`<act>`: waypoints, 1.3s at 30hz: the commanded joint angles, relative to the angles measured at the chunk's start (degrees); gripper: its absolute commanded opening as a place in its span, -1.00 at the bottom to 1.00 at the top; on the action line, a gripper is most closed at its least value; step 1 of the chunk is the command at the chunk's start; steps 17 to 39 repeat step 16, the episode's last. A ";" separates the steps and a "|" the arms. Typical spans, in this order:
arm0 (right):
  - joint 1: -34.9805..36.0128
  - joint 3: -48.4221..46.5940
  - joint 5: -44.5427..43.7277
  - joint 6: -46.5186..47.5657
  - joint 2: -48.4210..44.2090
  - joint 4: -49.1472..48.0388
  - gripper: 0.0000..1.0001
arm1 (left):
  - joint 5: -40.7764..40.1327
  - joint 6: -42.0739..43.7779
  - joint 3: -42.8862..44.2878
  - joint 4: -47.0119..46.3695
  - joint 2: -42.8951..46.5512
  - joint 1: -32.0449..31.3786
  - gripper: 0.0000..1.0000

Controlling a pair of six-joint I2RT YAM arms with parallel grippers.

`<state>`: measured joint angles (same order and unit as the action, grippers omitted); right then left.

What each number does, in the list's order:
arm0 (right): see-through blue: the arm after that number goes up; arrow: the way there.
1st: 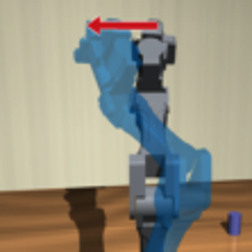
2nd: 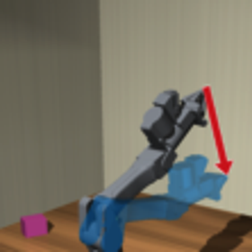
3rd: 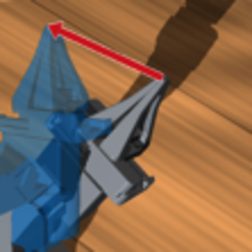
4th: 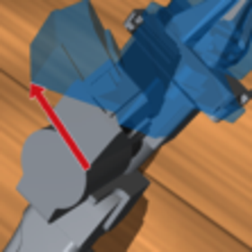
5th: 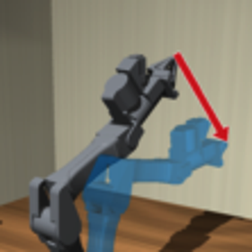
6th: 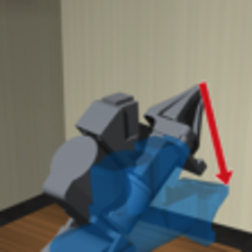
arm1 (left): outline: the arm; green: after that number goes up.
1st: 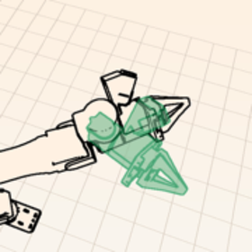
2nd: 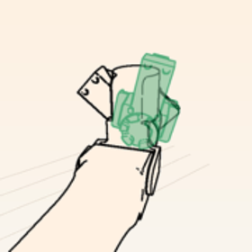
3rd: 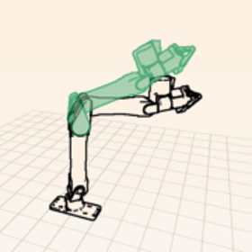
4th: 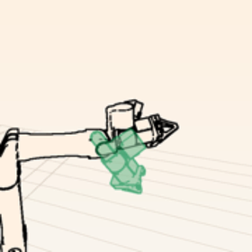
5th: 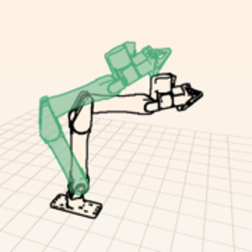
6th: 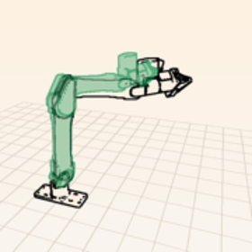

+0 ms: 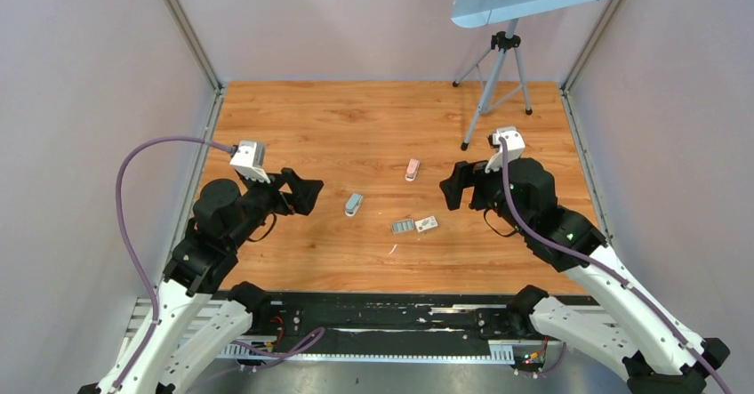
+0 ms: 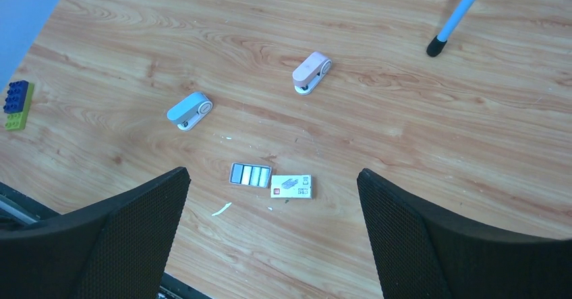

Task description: Load the staples into the stapler

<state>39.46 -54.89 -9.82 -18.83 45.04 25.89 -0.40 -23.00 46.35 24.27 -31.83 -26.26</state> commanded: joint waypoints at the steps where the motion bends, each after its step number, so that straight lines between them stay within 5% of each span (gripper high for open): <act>1: -0.22 2.15 -2.36 -1.88 -1.16 1.22 1.00 | 2.02 -1.07 -1.61 -1.83 1.59 0.34 1.00; 39: -0.31 2.60 -4.92 -3.75 -0.76 0.85 1.00 | 1.79 -0.99 -2.58 -2.01 1.26 0.33 1.00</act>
